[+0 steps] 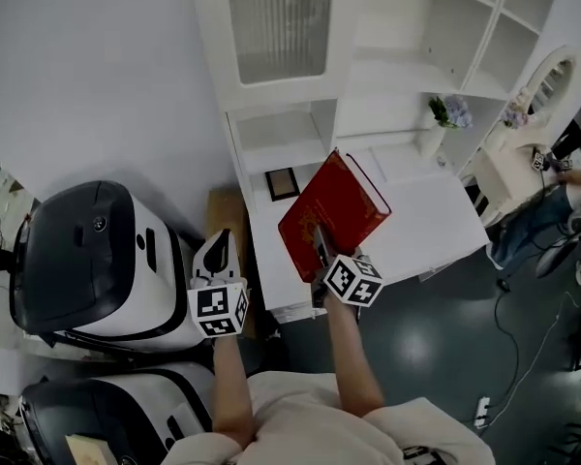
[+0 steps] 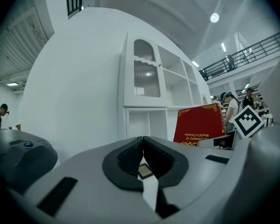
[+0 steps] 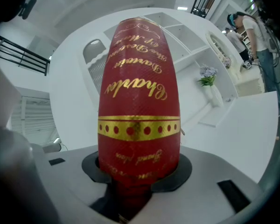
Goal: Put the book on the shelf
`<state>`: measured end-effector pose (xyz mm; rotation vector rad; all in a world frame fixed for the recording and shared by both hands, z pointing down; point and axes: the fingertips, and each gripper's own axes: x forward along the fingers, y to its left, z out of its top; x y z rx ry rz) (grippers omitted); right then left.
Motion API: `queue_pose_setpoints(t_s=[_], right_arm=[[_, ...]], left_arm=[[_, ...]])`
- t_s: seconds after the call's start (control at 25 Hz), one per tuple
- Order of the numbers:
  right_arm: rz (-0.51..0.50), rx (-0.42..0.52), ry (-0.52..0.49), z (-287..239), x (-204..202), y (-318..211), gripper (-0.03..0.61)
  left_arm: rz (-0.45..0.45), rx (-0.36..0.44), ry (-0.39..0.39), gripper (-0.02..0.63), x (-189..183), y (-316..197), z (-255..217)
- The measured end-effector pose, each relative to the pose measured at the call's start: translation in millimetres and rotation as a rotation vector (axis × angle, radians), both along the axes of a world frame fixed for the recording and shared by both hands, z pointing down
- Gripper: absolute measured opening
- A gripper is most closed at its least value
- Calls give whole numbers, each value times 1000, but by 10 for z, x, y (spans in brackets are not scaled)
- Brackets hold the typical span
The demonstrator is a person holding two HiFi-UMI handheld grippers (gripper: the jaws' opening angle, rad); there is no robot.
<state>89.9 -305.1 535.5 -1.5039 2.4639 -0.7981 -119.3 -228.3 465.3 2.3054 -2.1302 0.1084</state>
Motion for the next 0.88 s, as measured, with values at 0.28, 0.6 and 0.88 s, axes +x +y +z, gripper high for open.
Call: queue_pose_setpoints(t_s=[0.28,0.6,0.88], right_arm=[[12,7,-67,-144,-273,-546,198],[21,3,-107,-128,-586,-972,198],[54,-10,-130,-59,-692,-1222,198]], left_arm=[[83,28,23,17,-71,-838,-91],[152,35,0,17,-152,-1383,-72],[185,34,-18,17,-255,-1645,-46]])
